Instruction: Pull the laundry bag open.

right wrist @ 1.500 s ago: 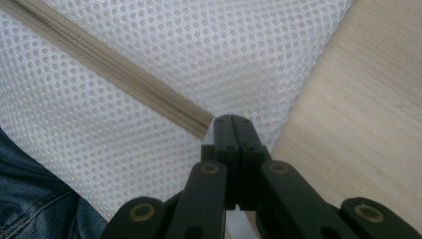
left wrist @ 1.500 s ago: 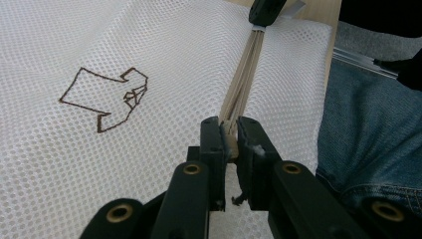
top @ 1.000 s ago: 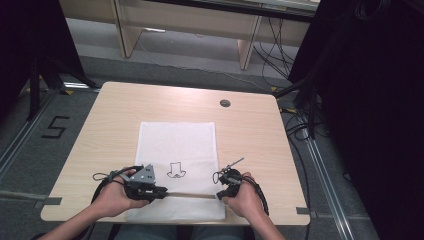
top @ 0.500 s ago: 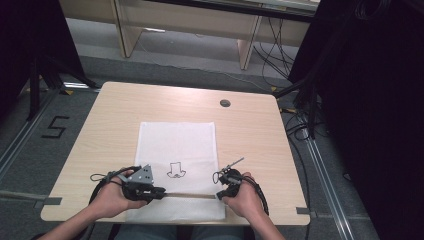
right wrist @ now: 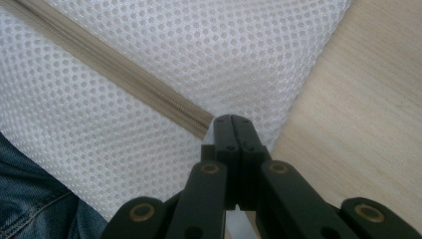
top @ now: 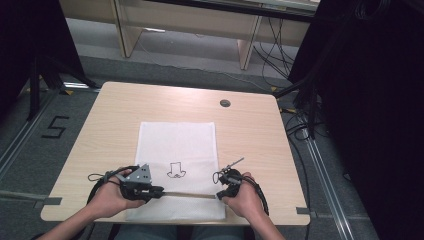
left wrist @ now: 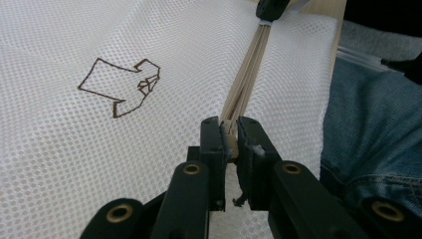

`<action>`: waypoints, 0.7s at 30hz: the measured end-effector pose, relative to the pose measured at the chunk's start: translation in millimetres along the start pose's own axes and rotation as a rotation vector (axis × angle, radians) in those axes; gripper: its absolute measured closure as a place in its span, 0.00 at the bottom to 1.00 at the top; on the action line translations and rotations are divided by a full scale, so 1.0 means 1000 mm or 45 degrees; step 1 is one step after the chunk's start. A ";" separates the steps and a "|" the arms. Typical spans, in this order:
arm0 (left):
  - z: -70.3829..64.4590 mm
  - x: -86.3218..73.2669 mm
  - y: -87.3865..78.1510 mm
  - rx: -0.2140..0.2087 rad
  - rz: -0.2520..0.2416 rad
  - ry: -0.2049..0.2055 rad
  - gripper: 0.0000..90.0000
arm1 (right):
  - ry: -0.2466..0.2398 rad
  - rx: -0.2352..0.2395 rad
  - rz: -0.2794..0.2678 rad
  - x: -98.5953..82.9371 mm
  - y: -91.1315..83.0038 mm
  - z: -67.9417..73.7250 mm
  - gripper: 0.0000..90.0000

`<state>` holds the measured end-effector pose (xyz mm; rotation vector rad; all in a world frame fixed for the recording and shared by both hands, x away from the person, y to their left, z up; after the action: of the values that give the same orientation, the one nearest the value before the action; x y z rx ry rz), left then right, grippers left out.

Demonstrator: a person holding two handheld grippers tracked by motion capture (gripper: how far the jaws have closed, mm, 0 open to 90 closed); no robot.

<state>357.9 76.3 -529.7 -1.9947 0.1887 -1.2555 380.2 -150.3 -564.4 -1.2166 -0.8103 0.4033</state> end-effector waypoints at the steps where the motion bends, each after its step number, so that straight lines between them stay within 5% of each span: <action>1: 0.000 -0.001 0.000 -0.005 -0.011 -0.014 0.91 | -0.001 -0.001 0.001 0.000 0.000 0.000 1.00; 15: 0.001 -0.002 -0.001 -0.010 -0.004 0.003 0.91 | -0.026 -0.007 -0.009 0.001 0.000 -0.002 1.00; 21: 0.000 -0.003 -0.002 -0.021 -0.016 -0.030 0.91 | -0.026 -0.007 -0.009 0.001 0.000 -0.002 1.00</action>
<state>355.4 79.3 -530.8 -2.0268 0.1758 -1.2411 382.3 -151.3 -564.8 -1.2160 -0.8334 0.4086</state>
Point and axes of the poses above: each handheld gripper's, and its own axes: y roughly forward along the jaws, x roughly out of its top, z roughly to its left, the point moved 9 cm from there along y, roughly forward along the jaws, and after that the axes turned 10 degrees about -y, right-handed, at the moved point
